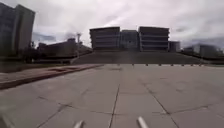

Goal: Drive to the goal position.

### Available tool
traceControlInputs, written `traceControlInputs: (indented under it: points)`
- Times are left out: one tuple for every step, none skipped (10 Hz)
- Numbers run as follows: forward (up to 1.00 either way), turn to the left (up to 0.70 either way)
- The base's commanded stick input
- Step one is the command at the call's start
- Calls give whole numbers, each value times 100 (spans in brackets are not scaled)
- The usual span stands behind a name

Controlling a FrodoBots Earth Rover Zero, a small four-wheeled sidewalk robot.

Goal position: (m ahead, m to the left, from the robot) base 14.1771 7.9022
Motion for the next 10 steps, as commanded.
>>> traceControlInputs:
  points:
    - [100,0]
    - [100,0]
    - [100,0]
    - [100,0]
    - [100,0]
    - [100,0]
    - [100,0]
    - [100,0]
    - [100,0]
    - [100,0]
